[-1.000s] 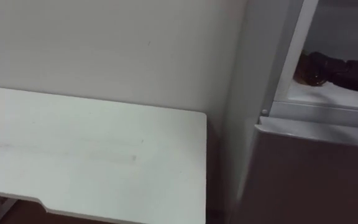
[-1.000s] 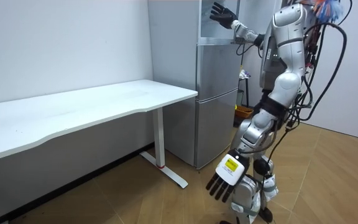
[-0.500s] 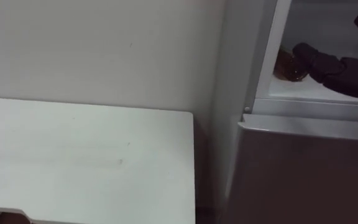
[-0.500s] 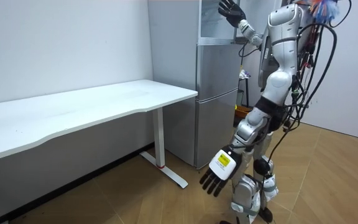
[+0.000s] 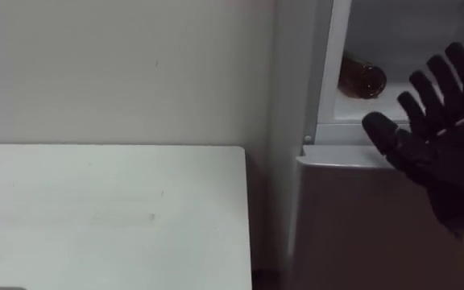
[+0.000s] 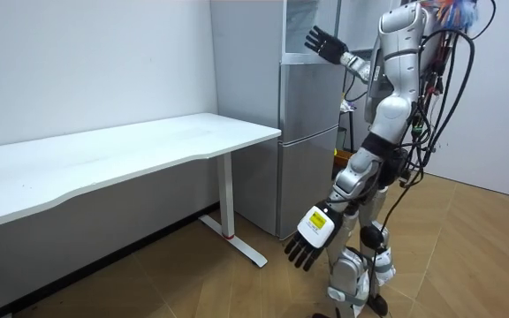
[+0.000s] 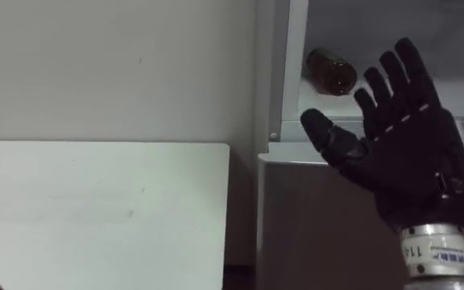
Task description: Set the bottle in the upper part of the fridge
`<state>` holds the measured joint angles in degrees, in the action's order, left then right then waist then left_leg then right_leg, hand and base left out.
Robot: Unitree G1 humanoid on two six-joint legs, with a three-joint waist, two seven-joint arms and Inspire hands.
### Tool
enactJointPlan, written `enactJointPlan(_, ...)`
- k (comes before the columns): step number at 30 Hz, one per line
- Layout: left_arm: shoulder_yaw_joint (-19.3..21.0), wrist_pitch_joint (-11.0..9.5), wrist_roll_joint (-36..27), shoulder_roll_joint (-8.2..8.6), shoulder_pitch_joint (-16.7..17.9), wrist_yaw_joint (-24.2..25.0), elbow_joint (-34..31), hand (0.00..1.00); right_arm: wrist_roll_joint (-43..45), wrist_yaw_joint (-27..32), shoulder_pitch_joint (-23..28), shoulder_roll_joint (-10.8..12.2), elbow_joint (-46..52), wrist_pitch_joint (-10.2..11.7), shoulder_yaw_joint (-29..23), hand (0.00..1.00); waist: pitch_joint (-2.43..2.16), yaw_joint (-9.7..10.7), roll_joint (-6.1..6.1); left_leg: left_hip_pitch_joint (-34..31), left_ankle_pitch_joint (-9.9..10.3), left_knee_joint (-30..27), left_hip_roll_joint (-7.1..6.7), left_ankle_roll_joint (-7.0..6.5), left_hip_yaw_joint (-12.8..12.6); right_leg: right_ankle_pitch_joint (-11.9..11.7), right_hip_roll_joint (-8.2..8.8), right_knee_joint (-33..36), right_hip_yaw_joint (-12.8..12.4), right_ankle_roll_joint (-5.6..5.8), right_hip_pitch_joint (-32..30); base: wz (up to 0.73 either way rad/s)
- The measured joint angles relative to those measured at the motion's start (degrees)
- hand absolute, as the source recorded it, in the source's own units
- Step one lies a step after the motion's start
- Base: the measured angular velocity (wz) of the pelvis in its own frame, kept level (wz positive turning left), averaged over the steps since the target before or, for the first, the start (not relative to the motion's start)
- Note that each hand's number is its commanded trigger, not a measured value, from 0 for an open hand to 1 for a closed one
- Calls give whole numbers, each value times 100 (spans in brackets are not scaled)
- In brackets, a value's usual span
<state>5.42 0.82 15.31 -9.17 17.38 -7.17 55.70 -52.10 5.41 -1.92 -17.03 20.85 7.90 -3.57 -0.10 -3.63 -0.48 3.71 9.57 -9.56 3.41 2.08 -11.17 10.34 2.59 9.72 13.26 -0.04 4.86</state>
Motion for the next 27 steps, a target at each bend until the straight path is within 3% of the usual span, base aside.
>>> enactJointPlan(3, -5, -2, 53, 63, 12, 0, 5, 0, -303, -213, 196, 164, -65, 1, 1, 0, 1, 5, 46, -14, 18, -4, 6, -2, -57, 1, -5, 8, -59, 1, -55, -10)
enactJointPlan(7, -10, -2, 53, 70, 32, -18, 11, 0, -520, -366, 432, 183, -231, 0, 4, 0, -18, 15, 77, -1, 34, -6, 8, -12, -127, -3, -6, 29, -156, 9, -88, -12)
enactJointPlan(11, -13, -57, -9, 89, -3, -25, 1, 0, -754, -446, 751, 402, -331, 2, -2, 0, -22, 75, 81, 5, 36, -19, -2, -15, -136, -4, 4, 33, -160, 17, -73, -2)
enactJointPlan(16, -137, -128, -8, 124, 7, -197, 40, 0, -1145, -594, 1055, 465, -1003, 7, -10, 0, -19, 175, 104, -5, 55, -29, -1, -28, -133, 3, 6, 26, -175, 28, -112, 0)
enactJointPlan(20, -127, -131, -11, 134, 0, -225, 131, 0, -1058, -619, 1402, 621, -1653, 8, -16, 0, -60, 182, 143, 13, 72, -30, -1, -28, -142, 5, -2, 30, -207, 33, -109, -5)
enactJointPlan(27, -233, -149, -11, 159, -34, -231, 169, 0, -1273, -518, 1765, 628, -2943, 32, -8, 0, -41, 351, 212, -7, 104, -68, -12, -39, -121, 8, 12, 10, -186, 54, -90, 1)
